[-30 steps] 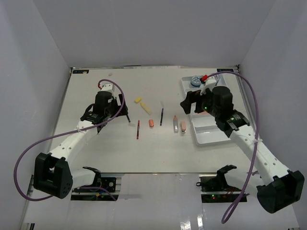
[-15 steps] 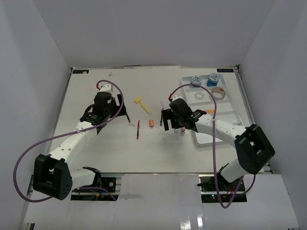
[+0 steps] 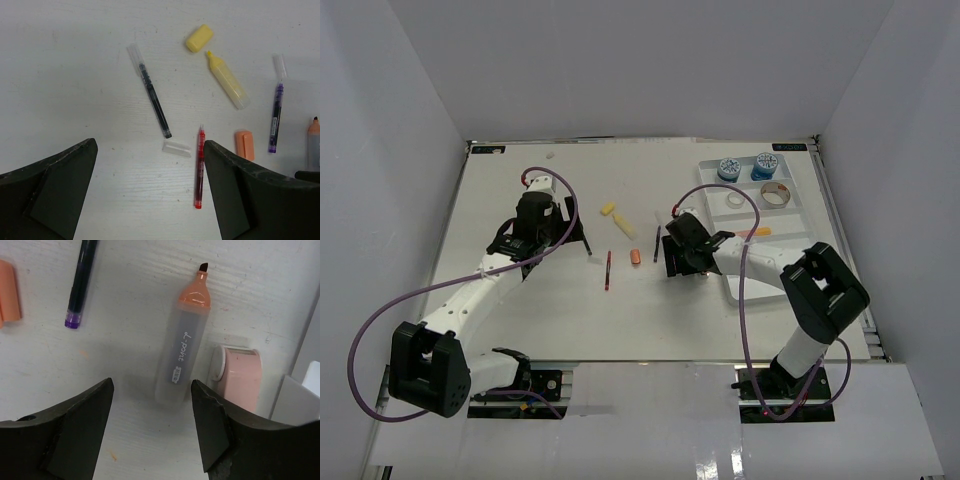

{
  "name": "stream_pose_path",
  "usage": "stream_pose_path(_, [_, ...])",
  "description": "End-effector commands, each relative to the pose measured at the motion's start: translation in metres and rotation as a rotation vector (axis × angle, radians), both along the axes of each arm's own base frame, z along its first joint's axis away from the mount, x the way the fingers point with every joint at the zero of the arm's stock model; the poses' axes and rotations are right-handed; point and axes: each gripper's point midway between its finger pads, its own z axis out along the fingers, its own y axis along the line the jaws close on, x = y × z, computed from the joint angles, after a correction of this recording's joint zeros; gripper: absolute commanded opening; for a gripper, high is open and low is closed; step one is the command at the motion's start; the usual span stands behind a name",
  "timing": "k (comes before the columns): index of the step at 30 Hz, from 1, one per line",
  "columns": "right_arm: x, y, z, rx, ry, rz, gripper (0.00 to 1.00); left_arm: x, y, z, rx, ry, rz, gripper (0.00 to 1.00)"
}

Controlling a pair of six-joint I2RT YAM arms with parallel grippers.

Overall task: Sort the stationery into containers
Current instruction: Pick up the pen from the center of the board.

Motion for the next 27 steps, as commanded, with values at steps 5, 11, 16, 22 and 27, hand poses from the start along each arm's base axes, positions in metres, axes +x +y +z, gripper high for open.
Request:
stream_pose_path(5, [0.005, -0.004, -0.017, -0.023, -0.008, -0.059, 0.61, -0.002, -0.001, 0.003, -0.008, -0.003, -0.008, 0.98])
stream_pose_path(11, [0.004, -0.013, -0.021, -0.06, -0.019, -0.083, 0.42, -0.003, -0.001, 0.004, -0.013, -0.005, -0.008, 0.98])
stream_pose_path(16, [0.005, -0.015, -0.012, -0.057, -0.045, -0.076, 0.18, -0.003, -0.007, 0.008, -0.04, -0.013, -0.026, 0.98])
stream_pose_path(22, [0.005, 0.006, 0.046, 0.045, -0.21, 0.015, 0.09, -0.019, -0.037, 0.041, -0.221, -0.047, -0.13, 0.98])
stream_pose_path(27, [-0.007, 0.034, 0.107, 0.187, -0.396, 0.135, 0.09, -0.041, -0.069, 0.078, -0.436, -0.07, -0.232, 0.98])
